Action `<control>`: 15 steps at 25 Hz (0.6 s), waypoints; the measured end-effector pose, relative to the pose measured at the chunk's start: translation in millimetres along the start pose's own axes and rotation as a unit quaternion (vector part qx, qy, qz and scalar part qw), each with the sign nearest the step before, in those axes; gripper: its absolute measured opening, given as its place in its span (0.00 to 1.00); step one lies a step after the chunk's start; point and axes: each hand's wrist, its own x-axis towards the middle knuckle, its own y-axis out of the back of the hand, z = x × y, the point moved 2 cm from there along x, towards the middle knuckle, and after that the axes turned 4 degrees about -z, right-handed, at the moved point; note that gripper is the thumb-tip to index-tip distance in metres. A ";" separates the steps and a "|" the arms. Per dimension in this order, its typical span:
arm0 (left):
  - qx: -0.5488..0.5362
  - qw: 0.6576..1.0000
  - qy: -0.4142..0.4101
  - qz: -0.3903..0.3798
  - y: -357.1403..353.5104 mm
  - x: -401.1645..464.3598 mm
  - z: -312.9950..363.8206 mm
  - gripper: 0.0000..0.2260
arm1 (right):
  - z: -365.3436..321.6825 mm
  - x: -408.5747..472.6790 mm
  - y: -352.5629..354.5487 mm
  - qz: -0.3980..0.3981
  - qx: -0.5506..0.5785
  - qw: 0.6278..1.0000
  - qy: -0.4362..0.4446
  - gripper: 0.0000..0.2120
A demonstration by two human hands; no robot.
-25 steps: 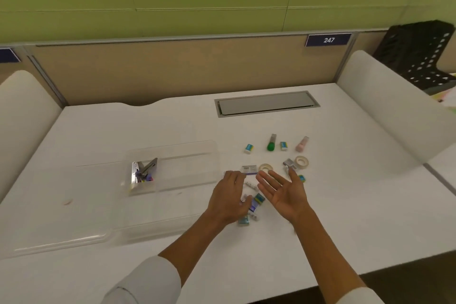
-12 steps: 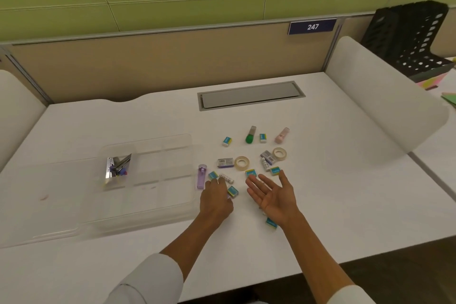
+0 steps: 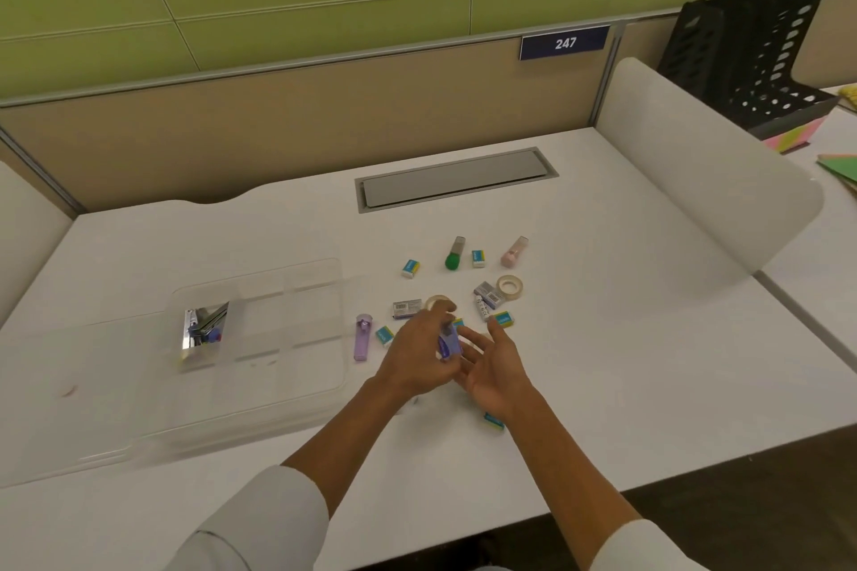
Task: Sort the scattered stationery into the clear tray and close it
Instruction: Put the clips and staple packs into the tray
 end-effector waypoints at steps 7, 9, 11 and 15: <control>0.028 0.998 -0.005 0.057 3.7 25.7 -4.5 0.23 | -19.0 8.3 12.3 -0.033 0.073 0.997 0.003 0.31; 0.082 0.992 0.038 0.086 8.6 31.7 -16.7 0.18 | -20.6 9.4 19.0 -0.043 0.097 0.994 0.006 0.32; 0.143 0.984 0.090 0.054 10.4 44.6 -25.5 0.19 | -26.1 10.6 23.4 -0.056 0.118 0.991 0.003 0.32; 0.236 0.955 0.172 -0.050 2.2 67.8 -39.0 0.26 | -35.7 14.2 29.1 -0.069 0.140 0.988 0.000 0.33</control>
